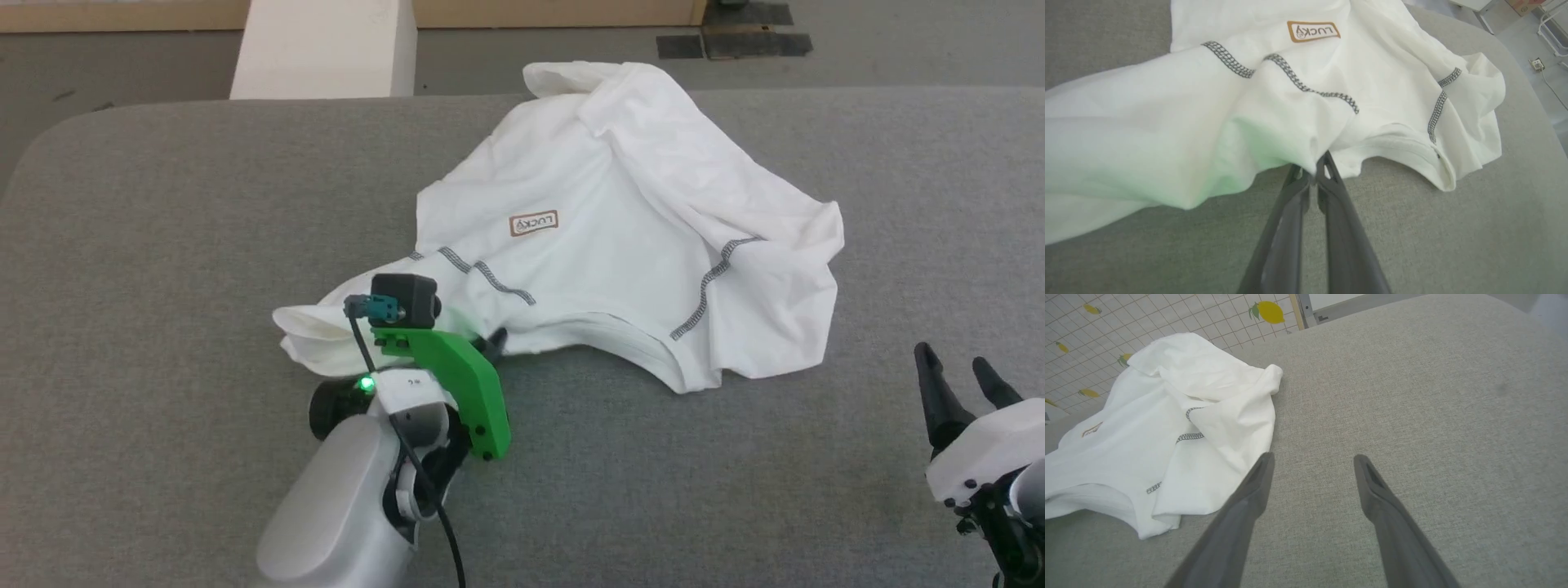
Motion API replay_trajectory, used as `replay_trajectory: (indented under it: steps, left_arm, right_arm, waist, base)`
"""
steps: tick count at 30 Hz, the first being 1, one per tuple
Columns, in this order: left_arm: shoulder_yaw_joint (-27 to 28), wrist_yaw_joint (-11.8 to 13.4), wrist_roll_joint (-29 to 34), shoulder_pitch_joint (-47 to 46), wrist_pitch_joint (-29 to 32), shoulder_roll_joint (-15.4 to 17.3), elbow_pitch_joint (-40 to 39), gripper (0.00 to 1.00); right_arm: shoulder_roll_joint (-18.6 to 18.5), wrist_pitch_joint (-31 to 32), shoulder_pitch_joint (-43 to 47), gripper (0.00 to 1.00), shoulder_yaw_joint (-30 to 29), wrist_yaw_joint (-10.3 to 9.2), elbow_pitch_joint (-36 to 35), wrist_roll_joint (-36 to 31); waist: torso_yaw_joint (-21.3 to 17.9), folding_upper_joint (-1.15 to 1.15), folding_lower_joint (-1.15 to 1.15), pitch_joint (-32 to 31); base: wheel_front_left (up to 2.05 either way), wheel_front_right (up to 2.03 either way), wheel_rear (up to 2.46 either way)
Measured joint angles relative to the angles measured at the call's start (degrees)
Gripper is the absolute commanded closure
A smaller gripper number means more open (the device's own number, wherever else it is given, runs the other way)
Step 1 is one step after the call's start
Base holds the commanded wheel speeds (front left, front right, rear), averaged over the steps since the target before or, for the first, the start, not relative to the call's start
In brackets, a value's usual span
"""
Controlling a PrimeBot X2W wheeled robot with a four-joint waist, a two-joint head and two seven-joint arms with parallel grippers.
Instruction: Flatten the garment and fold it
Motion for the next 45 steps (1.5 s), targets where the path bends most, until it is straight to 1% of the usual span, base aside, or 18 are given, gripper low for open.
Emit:
replay_trajectory:
  steps: [3,5,9,10,13,14,15,16,19,23,26,28,30,33,35,43,44,45]
  left_arm:
    - [-0.9,-0.2,-1.0,3.2,5.1,1.7,-4.7,1.00]
    - [-1.7,0.1,-1.9,6.2,9.7,3.8,-7.9,1.00]
    - [-3.4,2.0,-3.7,12.3,16.6,6.1,-11.7,1.00]
    - [-4.0,3.4,-4.8,15.2,19.5,6.4,-12.4,1.00]
    - [-4.0,4.2,-6.5,16.5,21.0,6.4,-12.6,1.00]
    - [-3.9,4.4,-6.8,16.7,21.0,6.3,-12.8,0.95]
    - [-3.6,4.4,-7.0,16.8,20.8,6.3,-13.0,0.43]
    - [-3.2,4.7,-7.2,16.9,20.5,6.3,-13.3,0.00]
    - [-0.6,5.5,-8.2,17.0,19.3,6.1,-15.2,0.00]
    - [4.1,6.8,-11.1,18.1,16.9,6.2,-19.9,0.00]
    - [7.8,7.7,-10.9,19.7,12.8,7.0,-22.8,0.00]
    - [9.4,7.9,-9.4,20.5,9.0,7.8,-23.4,0.00]
    - [9.3,8.5,-7.2,21.5,6.8,8.5,-22.9,0.00]
    - [8.0,10.0,-5.9,22.2,7.2,8.3,-20.3,0.00]
    - [7.0,10.5,-5.2,22.0,7.6,8.2,-19.2,0.00]
    - [4.0,10.5,-3.2,15.6,10.0,6.7,-12.5,0.00]
    - [3.8,10.5,-3.1,15.1,10.1,6.7,-11.6,0.07]
    - [3.7,10.5,-3.1,14.9,10.0,6.6,-11.1,0.59]
  right_arm:
    - [0.0,0.0,0.3,0.00,0.1,-0.01,0.5,0.0]
    - [0.0,-0.2,0.6,0.00,0.2,0.00,0.8,0.0]
    - [0.0,-0.3,1.2,0.00,0.7,0.00,1.2,0.2]
    - [0.1,-0.5,1.2,0.00,1.1,0.00,1.4,0.3]
    - [0.1,-0.5,1.2,0.00,1.5,0.00,1.6,0.3]
    - [0.1,-0.5,1.2,0.00,1.7,0.00,1.7,0.3]
    - [0.1,-0.5,1.2,0.00,1.7,0.00,1.8,0.3]
    - [0.1,-0.5,1.2,0.00,1.8,0.00,1.8,0.3]
    - [0.1,-0.5,1.2,0.00,1.9,0.00,1.8,0.2]
    - [0.0,-0.5,1.5,0.00,1.6,-0.01,1.7,0.2]
    - [0.0,-0.5,2.3,0.00,1.5,0.00,1.4,0.2]
    - [0.0,-0.4,2.6,0.00,1.3,-0.01,1.3,0.2]
    - [0.0,-0.2,2.8,0.00,0.9,0.00,0.9,0.2]
    - [0.0,-0.2,3.1,0.00,0.6,0.00,0.7,0.2]
    - [0.0,0.1,3.3,0.00,0.6,-0.01,0.7,0.3]
    - [0.1,0.3,3.2,0.00,1.6,0.00,0.4,0.4]
    - [0.1,0.3,3.1,0.00,1.7,0.00,0.4,0.4]
    - [0.1,0.3,3.1,0.00,1.7,0.00,0.4,0.4]
  waist:
    - [1.1,0.00,0.00,-1.0]
    - [2.0,0.00,0.00,-1.7]
    - [3.6,0.00,0.00,-2.8]
    - [4.6,0.00,0.00,-3.4]
    - [5.1,0.00,0.00,-3.8]
    - [5.1,0.00,0.00,-3.9]
    - [5.0,0.00,0.00,-4.0]
    - [5.0,0.00,0.00,-4.1]
    - [4.7,0.00,0.00,-4.4]
    - [4.4,0.00,0.00,-5.1]
    - [4.0,0.00,0.00,-5.4]
    - [3.8,0.00,0.00,-5.5]
    - [3.7,0.00,0.00,-5.5]
    - [3.8,0.00,0.00,-5.4]
    - [3.9,0.00,0.00,-5.2]
    - [3.2,0.00,0.00,-4.0]
    - [3.0,0.00,0.00,-3.9]
    - [2.8,0.00,0.00,-3.8]
  base:
    - [0.00,0.00,0.00]
    - [0.00,0.00,0.00]
    - [0.00,0.00,0.00]
    - [0.00,0.00,0.00]
    - [0.00,0.00,0.00]
    - [0.00,0.00,0.00]
    - [0.00,0.00,0.00]
    - [0.00,0.00,0.00]
    - [0.00,0.00,0.00]
    - [0.00,0.00,0.00]
    - [0.00,0.00,0.00]
    - [0.00,0.00,0.00]
    - [0.00,0.00,0.00]
    - [0.00,0.00,0.00]
    - [0.00,0.00,0.00]
    - [0.00,0.00,0.00]
    - [0.00,0.00,0.00]
    - [0.00,0.00,0.00]
